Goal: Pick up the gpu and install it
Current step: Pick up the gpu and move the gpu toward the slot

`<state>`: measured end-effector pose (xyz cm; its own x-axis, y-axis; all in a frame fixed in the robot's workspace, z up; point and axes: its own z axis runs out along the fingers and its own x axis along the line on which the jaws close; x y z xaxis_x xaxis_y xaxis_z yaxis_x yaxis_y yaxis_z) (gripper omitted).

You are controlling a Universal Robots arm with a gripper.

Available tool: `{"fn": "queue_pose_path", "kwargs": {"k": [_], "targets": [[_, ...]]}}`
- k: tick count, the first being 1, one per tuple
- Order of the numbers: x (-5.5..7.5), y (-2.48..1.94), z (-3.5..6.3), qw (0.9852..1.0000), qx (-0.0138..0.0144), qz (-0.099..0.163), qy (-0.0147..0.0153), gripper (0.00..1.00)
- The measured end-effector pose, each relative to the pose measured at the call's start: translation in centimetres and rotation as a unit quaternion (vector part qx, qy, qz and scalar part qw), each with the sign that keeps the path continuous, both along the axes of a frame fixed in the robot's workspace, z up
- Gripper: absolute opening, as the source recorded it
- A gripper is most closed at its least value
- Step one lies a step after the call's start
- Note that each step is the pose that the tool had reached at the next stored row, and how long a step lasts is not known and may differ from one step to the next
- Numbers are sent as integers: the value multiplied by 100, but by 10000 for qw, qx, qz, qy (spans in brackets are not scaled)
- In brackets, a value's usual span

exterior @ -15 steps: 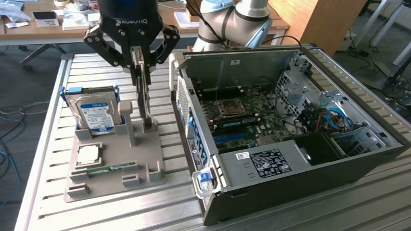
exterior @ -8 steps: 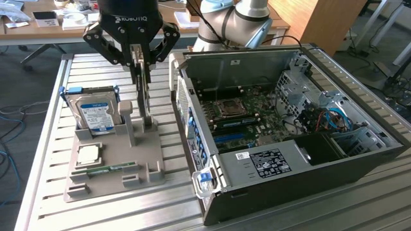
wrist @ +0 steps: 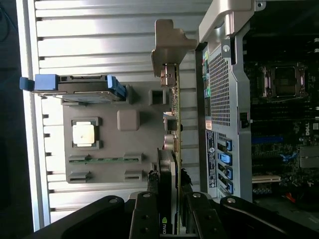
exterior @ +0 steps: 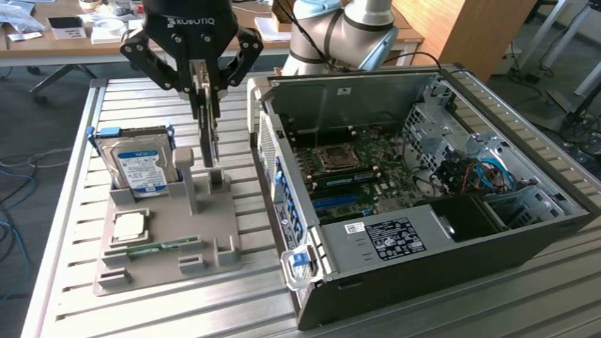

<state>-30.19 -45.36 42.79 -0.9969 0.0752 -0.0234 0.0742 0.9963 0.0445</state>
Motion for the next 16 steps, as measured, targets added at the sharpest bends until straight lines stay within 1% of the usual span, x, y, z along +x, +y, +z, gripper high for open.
{"fn": "queue_pose_path", "kwargs": {"k": [10, 16], "targets": [[1, 0, 149, 10000, 1, 0, 0, 27], [2, 0, 155, 10000, 1, 0, 0, 27]]}}
